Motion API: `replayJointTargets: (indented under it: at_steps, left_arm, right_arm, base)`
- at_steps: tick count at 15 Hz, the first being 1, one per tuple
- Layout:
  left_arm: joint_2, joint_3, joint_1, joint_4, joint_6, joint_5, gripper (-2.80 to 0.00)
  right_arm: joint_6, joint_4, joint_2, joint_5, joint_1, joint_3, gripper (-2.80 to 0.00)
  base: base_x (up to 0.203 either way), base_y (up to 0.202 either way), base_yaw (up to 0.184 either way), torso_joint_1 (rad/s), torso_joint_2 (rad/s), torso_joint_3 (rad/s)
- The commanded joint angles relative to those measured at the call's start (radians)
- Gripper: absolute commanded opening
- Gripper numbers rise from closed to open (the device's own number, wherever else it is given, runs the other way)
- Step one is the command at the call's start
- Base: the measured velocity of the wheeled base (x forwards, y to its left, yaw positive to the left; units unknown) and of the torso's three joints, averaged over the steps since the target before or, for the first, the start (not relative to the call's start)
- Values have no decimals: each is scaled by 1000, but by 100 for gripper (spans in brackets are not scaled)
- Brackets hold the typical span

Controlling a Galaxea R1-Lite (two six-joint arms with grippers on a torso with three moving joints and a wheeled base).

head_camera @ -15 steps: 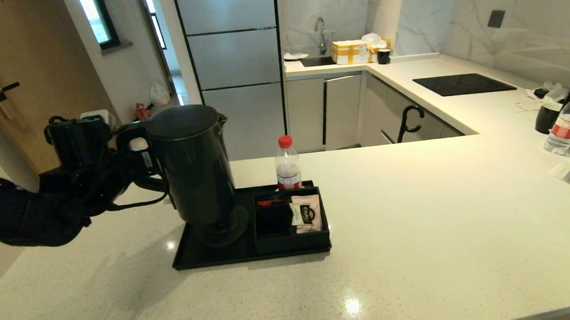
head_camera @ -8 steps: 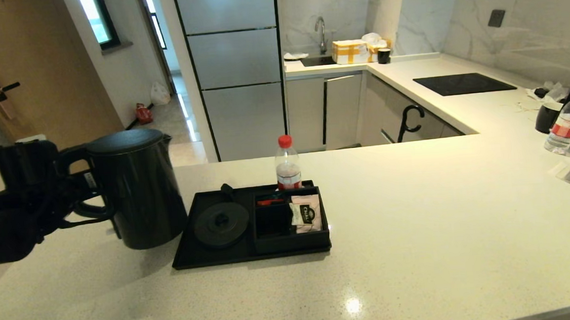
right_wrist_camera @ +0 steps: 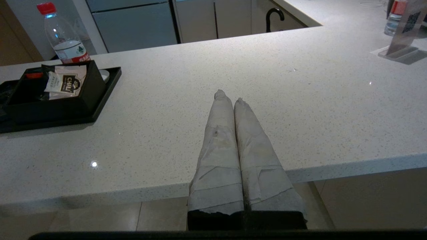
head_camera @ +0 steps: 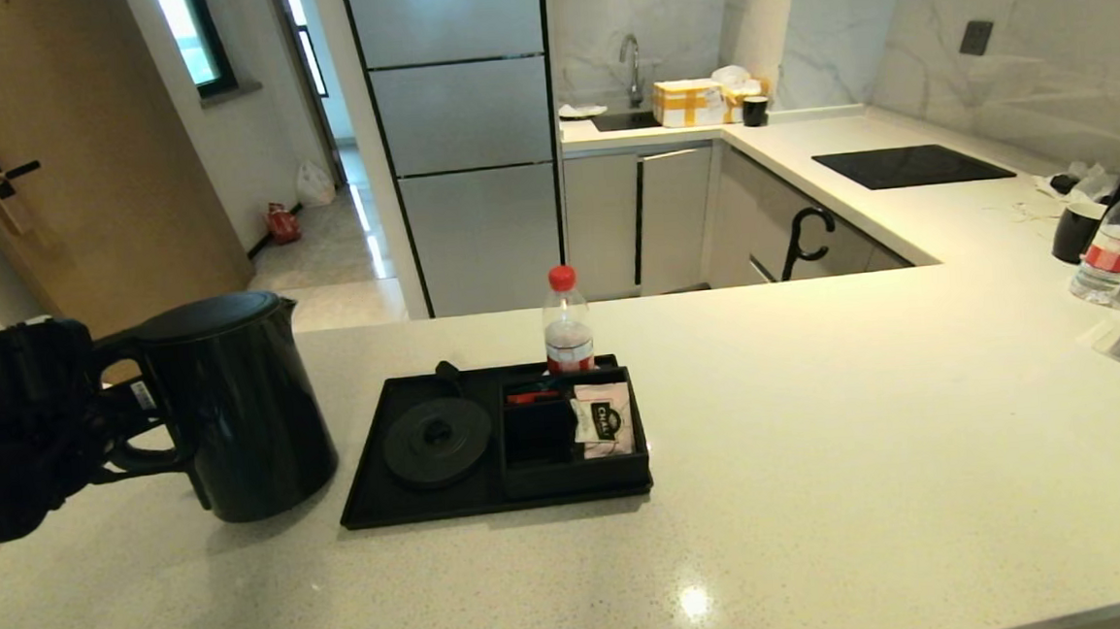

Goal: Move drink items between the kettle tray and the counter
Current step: Place it on the left

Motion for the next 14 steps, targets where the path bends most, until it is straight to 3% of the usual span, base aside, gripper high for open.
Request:
replayJointTargets:
  at_steps: [1, 9, 10, 14]
  left_arm:
    - [12, 12, 6, -3, 0, 3, -280]
    - [21, 87, 6, -72, 12, 3, -280]
    - [21, 87, 6, -72, 12, 3, 0]
    - [22, 103, 4, -74, 9, 5, 0]
  right_arm:
    - [1, 0, 0, -1, -1, 32, -280]
    - [1, 0, 0, -1, -1, 31, -280]
    - [1, 0, 0, -1, -1, 31, -280]
    - [1, 0, 0, -1, -1, 31, -280]
  base:
    - [0, 0, 0, 0, 0, 0]
    - [0, 0, 0, 0, 0, 0]
    - [0, 0, 0, 0, 0, 0]
    - [0, 0, 0, 0, 0, 0]
